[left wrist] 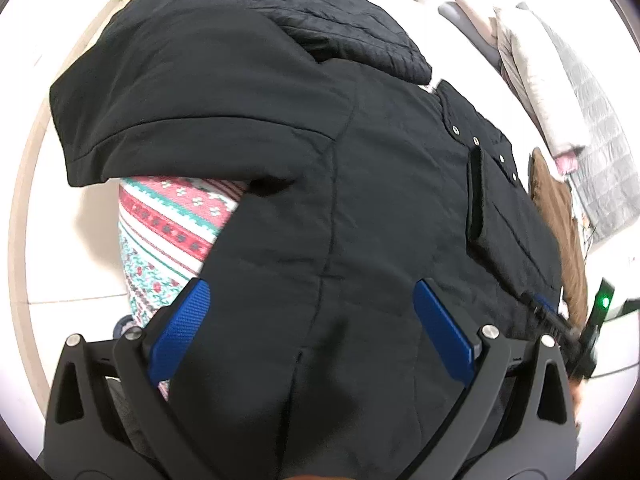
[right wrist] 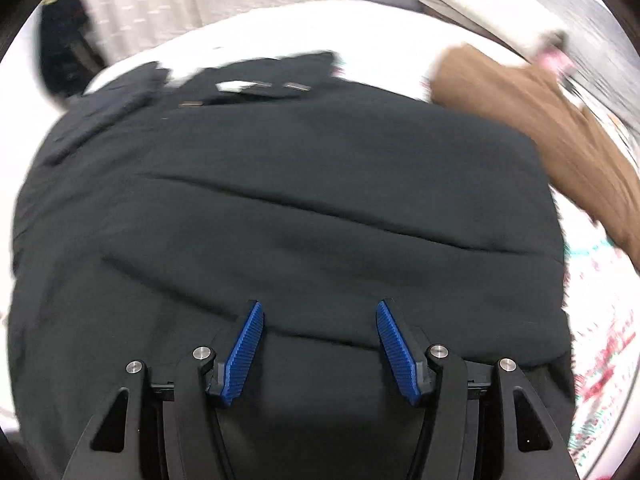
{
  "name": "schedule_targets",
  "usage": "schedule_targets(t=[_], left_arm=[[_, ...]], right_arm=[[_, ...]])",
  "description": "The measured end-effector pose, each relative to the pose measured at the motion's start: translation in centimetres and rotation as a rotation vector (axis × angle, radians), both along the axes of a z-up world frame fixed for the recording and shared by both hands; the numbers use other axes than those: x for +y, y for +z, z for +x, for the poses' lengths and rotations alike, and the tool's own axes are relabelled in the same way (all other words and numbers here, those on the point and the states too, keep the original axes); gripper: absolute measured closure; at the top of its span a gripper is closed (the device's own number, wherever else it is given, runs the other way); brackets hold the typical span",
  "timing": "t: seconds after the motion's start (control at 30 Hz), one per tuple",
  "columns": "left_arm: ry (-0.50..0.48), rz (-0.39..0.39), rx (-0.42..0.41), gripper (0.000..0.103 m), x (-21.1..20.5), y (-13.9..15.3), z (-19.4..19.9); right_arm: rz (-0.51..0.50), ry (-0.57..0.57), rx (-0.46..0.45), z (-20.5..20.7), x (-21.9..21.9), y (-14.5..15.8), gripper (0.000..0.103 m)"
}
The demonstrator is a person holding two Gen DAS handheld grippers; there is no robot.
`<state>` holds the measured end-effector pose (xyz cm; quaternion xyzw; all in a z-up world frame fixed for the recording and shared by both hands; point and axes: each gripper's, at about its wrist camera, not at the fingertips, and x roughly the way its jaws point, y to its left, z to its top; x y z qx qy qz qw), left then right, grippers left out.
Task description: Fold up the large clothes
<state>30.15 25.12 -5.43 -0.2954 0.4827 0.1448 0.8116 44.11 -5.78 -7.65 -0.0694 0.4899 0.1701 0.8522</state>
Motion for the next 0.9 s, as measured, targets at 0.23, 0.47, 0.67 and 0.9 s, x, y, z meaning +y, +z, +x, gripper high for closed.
schedule_targets(t=[0.23, 0.47, 0.67, 0.9], left_arm=[[0.171, -0.054, -0.037, 0.002, 6.3, 0.2, -2.3], [0.415, -0.228, -0.067, 0.002, 15.1, -1.5, -6.9], [0.546, -0.336, -0.065, 0.002, 19.8, -4.4, -9.2], [0.639, -0.515, -0.094, 0.002, 26.4, -10.5, -10.3]], right_arm=[[-0.166, 0.272, 0.095, -8.0, 8.5, -2.2, 0.041], [-0.235, 0.18, 0.011, -11.4, 7.8, -0.9, 0.041], [-0.129, 0.288, -0.12, -17.4, 8.2, 3.3, 0.035], [-0.298, 0.355, -0.088, -20.1, 10.2, -1.8, 0.033]])
